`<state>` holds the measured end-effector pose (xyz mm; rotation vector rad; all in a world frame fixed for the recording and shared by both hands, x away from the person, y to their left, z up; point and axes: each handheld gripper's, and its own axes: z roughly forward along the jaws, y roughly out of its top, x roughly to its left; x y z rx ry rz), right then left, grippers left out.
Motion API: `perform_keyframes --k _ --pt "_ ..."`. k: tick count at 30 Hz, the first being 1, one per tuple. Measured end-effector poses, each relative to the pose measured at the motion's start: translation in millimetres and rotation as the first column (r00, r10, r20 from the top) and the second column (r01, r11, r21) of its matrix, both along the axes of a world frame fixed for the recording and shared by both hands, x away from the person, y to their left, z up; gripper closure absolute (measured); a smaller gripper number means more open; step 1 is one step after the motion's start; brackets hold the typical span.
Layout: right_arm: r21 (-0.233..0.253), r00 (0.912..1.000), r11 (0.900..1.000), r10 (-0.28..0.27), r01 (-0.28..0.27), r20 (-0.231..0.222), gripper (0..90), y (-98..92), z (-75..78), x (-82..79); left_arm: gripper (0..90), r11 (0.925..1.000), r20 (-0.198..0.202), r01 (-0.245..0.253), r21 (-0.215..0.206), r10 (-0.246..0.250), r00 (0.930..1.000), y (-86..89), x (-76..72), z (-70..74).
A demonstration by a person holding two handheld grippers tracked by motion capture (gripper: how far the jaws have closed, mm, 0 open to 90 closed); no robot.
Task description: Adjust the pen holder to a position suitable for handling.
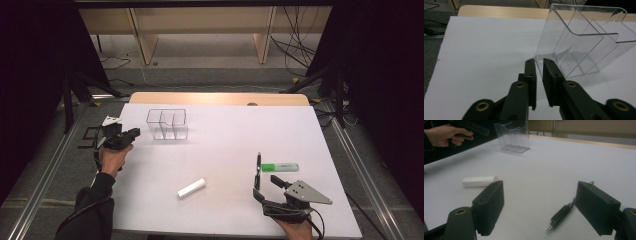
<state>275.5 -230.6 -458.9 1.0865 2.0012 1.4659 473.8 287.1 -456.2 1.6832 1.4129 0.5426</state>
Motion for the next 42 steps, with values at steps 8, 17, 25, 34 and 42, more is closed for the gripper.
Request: perform_keyframes --k 8,17,25,34,42 --pt "0.002 1.0000 1.000 0.003 -0.003 -0.001 24.1 -0.1 -0.4 0.2 89.2 0.9994 -0.027 0.017 -0.030 -0.018 0.9995 1.9 25.8 -10.8" --pt "0.001 1.0000 1.000 0.008 -0.008 -0.007 24.0 0.7 -1.5 1.0 89.2 0.9963 -0.034 0.029 -0.081 -0.032 0.9989 -2.7 35.9 -9.9" --pt "0.002 0.9999 1.000 0.010 -0.010 -0.007 24.0 0.7 -1.6 0.5 89.3 0.9960 -0.049 0.056 -0.070 -0.059 0.9970 -7.8 43.0 -12.0" --pt "0.003 0.9999 1.000 0.014 -0.014 -0.005 24.0 1.0 -1.4 0.3 89.3 0.9927 -0.056 0.074 -0.095 -0.079 0.9953 -10.7 48.8 -15.2" --pt "0.001 0.9998 1.000 0.018 -0.018 -0.011 24.0 2.2 -2.3 1.2 89.3 0.9906 -0.054 0.094 -0.099 -0.100 0.9936 -19.6 50.0 -16.7"
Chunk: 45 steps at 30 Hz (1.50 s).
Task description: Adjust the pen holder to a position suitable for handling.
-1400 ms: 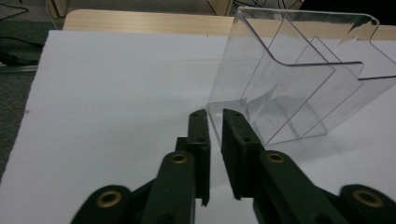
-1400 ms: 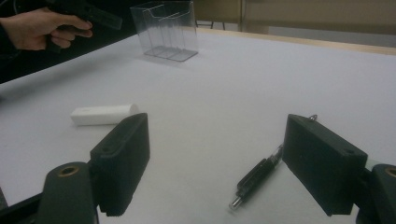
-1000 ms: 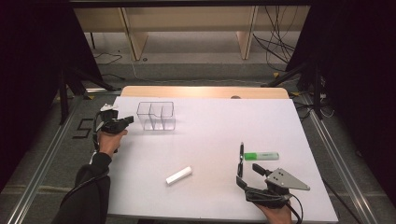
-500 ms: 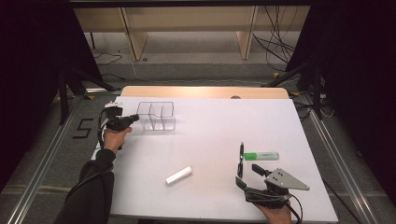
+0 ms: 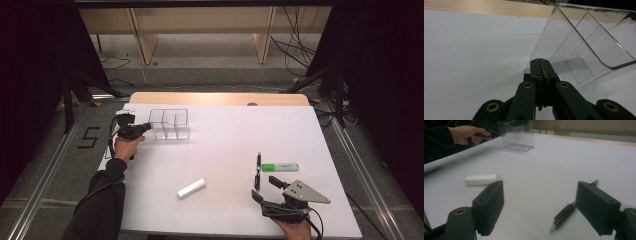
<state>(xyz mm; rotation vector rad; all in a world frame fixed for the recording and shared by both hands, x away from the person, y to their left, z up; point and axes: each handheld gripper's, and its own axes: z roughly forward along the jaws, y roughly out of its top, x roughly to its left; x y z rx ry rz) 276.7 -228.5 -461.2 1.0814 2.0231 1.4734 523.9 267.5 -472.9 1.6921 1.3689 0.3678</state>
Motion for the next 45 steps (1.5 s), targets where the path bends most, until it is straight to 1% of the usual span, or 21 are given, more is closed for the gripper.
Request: perform_keyframes --k 1,2,9,11,13,19,22,23,28,31,34,37,39,41,43,45 --pt "-0.002 1.0000 1.000 0.001 -0.001 0.001 23.9 0.2 -0.1 0.0 89.3 1.0000 -0.001 0.002 0.003 -0.002 1.0000 -1.7 0.3 0.0" --pt "-0.002 1.0000 1.000 0.001 -0.001 0.001 24.0 0.2 -0.1 0.1 89.3 1.0000 0.000 0.000 -0.005 0.000 1.0000 -4.2 0.8 -0.3" --pt "0.003 1.0000 1.000 0.002 -0.002 -0.004 24.0 -1.0 0.1 -0.1 89.3 0.9998 0.001 0.020 0.003 -0.020 0.9998 -21.8 4.2 0.3" --pt "0.002 1.0000 1.000 0.002 -0.002 -0.004 24.0 -0.7 0.0 -0.1 89.3 0.9997 0.001 0.026 -0.001 -0.026 0.9997 -27.1 5.1 0.2" --pt "0.000 1.0000 1.000 0.002 -0.002 -0.004 24.0 -0.7 -0.1 0.1 89.3 0.9993 0.004 0.036 -0.007 -0.036 0.9993 -32.8 5.7 0.2" --pt "0.001 1.0000 1.000 0.002 -0.002 -0.005 24.0 -0.9 -0.1 0.0 89.3 0.9980 0.004 0.062 -0.002 -0.062 0.9980 -51.6 7.7 1.7" --pt "0.001 1.0000 1.000 0.004 -0.004 -0.004 24.0 -0.8 0.0 -0.1 89.3 0.9978 0.004 0.067 -0.005 -0.067 0.9978 -60.8 9.3 3.0" --pt "0.001 1.0000 1.000 0.004 -0.004 -0.005 24.0 -0.7 -0.1 0.0 89.3 0.9972 0.000 0.074 0.002 -0.074 0.9973 -63.4 9.6 3.5" --pt "0.000 1.0000 1.000 0.008 -0.008 -0.004 24.0 -0.8 0.0 -0.4 89.3 0.9964 -0.004 0.085 0.005 -0.085 0.9964 -75.7 11.3 4.5" --pt "0.000 1.0000 1.000 0.009 -0.009 -0.004 24.0 -0.9 -0.2 -0.3 89.3 0.9960 -0.007 0.090 -0.005 -0.090 0.9959 -81.9 11.6 4.3" --pt "-0.001 0.9999 1.000 0.010 -0.010 -0.004 24.0 -0.7 -0.2 -0.1 89.2 0.9949 -0.021 0.100 -0.012 -0.101 0.9947 -87.8 11.9 3.7" --pt "-0.001 0.9999 1.000 0.010 -0.010 -0.005 24.0 -0.7 0.0 -0.2 89.3 0.9939 -0.021 0.107 -0.028 -0.108 0.9940 -96.2 12.2 2.1" --pt "0.003 0.9999 1.000 0.009 -0.009 -0.007 24.0 -1.0 0.3 -0.4 89.3 0.9928 -0.027 0.119 -0.016 -0.119 0.9925 -100.9 12.3 1.6" --pt "0.005 0.9999 1.000 0.008 -0.008 -0.008 24.0 -1.2 0.3 -0.5 89.2 0.9923 -0.029 0.123 -0.014 -0.124 0.9919 -105.9 12.7 0.9" --pt "0.005 0.9999 1.000 0.008 -0.008 -0.007 24.0 -0.9 0.0 -0.3 89.2 0.9919 -0.031 0.126 -0.015 -0.126 0.9915 -110.1 13.3 0.3" --pt "0.004 0.9999 1.000 0.010 -0.010 -0.007 24.0 -0.6 0.1 -0.4 89.2 0.9913 -0.033 0.129 -0.025 -0.130 0.9910 -114.2 13.4 0.1"
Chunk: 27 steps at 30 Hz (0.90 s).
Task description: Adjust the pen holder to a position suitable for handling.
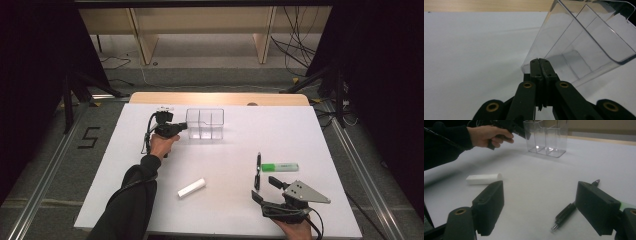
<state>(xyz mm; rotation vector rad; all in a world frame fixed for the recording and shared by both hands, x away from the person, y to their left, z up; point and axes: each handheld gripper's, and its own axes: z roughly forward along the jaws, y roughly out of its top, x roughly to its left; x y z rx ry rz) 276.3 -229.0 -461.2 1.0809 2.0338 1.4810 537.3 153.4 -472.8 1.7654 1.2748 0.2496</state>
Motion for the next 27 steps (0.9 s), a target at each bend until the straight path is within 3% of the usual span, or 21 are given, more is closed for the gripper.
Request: perform_keyframes --k 27 --pt "0.008 0.9999 1.000 -0.003 0.003 -0.012 23.8 -0.6 -0.2 -0.3 89.2 0.9993 -0.013 0.030 0.022 -0.030 0.9995 -25.7 3.5 -0.3"
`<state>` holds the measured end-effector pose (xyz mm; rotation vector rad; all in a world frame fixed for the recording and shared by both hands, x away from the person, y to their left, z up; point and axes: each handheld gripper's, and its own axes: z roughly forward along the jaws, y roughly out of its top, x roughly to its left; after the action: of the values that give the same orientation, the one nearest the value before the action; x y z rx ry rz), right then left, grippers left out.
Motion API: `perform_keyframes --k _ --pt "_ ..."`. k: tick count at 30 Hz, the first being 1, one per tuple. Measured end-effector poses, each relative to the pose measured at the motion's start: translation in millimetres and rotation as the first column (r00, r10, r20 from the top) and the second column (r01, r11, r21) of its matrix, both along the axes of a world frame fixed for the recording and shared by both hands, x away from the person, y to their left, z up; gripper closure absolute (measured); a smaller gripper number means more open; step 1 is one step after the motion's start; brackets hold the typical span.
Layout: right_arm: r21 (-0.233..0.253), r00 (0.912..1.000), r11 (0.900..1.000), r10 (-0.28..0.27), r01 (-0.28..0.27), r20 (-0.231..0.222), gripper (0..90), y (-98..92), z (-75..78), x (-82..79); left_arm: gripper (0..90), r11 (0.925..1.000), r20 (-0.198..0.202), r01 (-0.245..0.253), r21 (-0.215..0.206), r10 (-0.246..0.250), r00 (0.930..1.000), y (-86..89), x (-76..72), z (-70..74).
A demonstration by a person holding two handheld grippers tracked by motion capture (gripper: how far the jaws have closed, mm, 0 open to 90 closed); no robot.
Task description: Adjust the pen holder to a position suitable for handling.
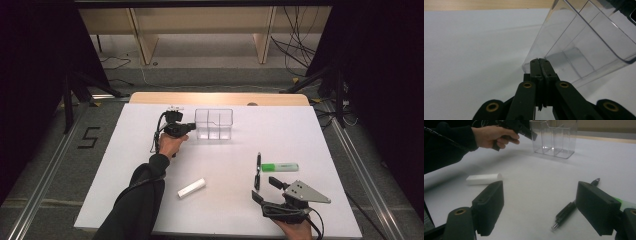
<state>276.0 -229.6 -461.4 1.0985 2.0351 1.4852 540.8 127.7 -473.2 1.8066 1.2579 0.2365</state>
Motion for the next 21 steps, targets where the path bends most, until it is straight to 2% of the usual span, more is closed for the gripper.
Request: perform_keyframes --k 4,7,12,17,21 --pt "-0.001 1.0000 1.000 -0.003 0.003 -0.001 23.7 0.0 -0.3 0.3 88.9 1.0000 0.007 0.002 0.009 -0.002 1.0000 1.2 -1.2 0.5" --pt "-0.004 0.9999 1.000 -0.012 0.012 -0.006 23.8 0.0 -0.7 0.3 84.0 0.9999 0.003 -0.007 0.014 0.007 1.0000 5.3 -2.5 2.8" --pt "-0.008 0.9997 1.000 -0.025 0.025 -0.008 23.8 0.4 -1.1 0.2 77.3 0.9999 0.021 -0.005 0.011 0.005 0.9998 14.9 -6.6 8.6" --pt "-0.015 0.9994 0.999 -0.031 0.031 -0.015 23.9 1.2 -1.6 0.3 67.1 1.0000 0.025 -0.007 -0.007 0.007 0.9997 23.1 -14.1 14.3" --pt "-0.020 0.9987 0.999 -0.048 0.047 -0.016 24.2 1.3 -1.8 0.4 55.9 1.0000 0.005 -0.006 -0.005 0.006 1.0000 29.5 -21.5 17.8"
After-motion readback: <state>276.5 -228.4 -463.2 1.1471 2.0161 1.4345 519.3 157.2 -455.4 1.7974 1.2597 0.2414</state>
